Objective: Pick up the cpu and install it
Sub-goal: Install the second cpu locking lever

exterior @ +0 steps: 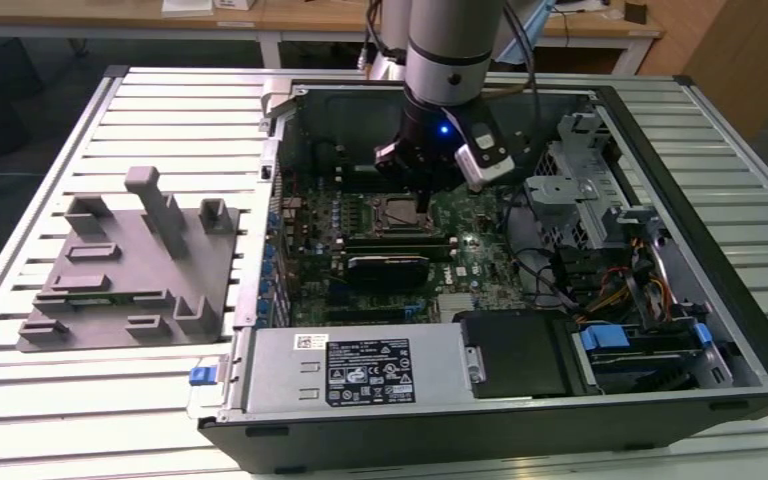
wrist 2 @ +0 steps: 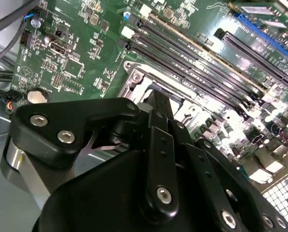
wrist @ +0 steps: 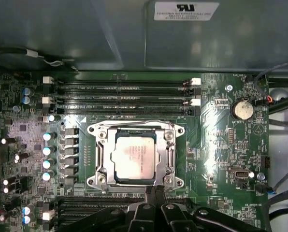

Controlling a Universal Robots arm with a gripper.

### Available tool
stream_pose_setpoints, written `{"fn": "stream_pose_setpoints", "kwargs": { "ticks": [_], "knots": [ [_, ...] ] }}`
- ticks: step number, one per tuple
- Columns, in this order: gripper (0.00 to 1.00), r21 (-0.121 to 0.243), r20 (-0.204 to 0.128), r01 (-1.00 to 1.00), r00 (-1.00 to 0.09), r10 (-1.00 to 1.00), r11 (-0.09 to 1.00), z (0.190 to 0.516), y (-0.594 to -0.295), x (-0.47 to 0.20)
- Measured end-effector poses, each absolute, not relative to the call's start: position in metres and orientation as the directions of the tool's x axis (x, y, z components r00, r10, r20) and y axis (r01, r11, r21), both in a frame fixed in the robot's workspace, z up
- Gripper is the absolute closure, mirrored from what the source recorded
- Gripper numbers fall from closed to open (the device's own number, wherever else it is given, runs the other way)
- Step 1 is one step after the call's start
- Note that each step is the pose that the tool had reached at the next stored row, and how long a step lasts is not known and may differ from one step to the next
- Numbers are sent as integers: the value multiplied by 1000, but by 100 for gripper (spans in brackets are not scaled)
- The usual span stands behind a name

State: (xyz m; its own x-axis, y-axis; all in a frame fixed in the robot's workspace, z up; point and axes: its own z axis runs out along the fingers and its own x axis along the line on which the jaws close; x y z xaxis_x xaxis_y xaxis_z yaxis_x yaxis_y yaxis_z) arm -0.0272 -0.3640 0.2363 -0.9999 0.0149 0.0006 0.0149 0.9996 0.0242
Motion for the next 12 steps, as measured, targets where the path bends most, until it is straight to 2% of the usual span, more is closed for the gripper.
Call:
{"fn": "stream_pose_setpoints", "kwargs": {
  "ticks": [12],
  "knots": [
    [89, 24, 1, 15, -1000, 15, 1000, 236, -378, -31]
  ]
}}
